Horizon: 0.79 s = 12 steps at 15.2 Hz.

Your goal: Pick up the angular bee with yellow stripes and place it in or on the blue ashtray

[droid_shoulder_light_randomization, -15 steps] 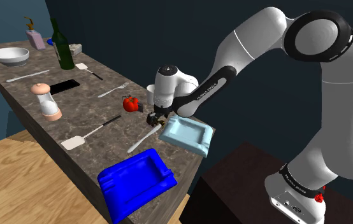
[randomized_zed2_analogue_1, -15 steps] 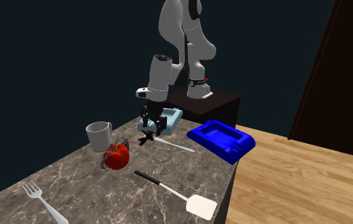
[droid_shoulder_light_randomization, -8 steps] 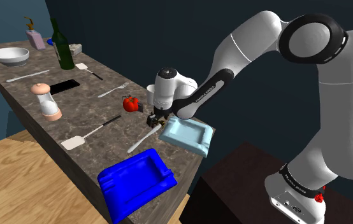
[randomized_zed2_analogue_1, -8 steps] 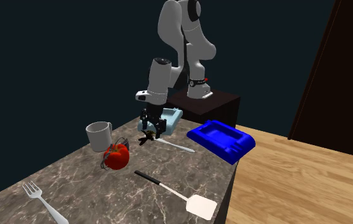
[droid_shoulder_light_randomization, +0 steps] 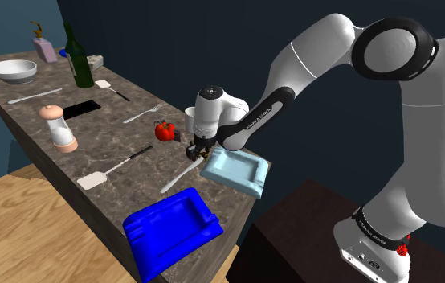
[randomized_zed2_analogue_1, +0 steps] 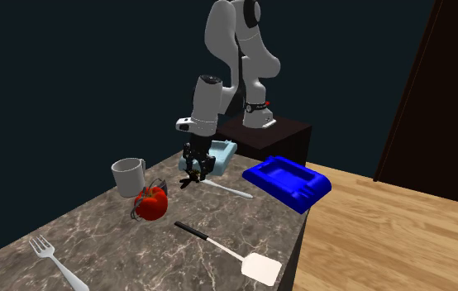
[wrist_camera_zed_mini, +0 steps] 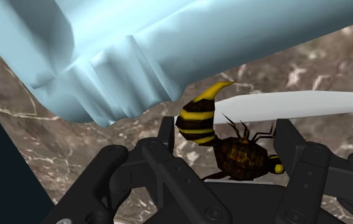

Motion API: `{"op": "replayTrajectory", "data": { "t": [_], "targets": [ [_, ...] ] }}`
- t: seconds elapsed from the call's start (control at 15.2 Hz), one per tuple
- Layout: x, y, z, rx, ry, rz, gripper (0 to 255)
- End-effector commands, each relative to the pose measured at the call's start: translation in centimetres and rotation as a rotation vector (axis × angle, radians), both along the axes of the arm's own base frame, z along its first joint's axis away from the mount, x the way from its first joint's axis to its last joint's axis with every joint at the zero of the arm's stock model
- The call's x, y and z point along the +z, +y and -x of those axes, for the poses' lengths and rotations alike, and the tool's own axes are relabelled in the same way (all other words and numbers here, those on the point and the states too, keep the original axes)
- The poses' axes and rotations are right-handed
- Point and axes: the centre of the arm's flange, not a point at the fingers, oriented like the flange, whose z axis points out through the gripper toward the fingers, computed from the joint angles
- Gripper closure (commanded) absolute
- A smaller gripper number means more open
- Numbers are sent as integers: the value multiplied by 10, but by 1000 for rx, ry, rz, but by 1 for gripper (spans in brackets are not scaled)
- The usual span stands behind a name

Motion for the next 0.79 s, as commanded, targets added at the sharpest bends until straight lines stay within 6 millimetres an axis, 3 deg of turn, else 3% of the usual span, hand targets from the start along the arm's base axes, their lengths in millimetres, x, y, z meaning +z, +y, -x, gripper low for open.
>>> {"op": "replayTrajectory", "data": {
  "t": [0.0,0.2,0.73],
  "targets": [
    [0,0,0,0,0,0,255],
    [0,0,0,0,0,0,255],
    [42,0,0,0,0,0,255]
  ]
}}
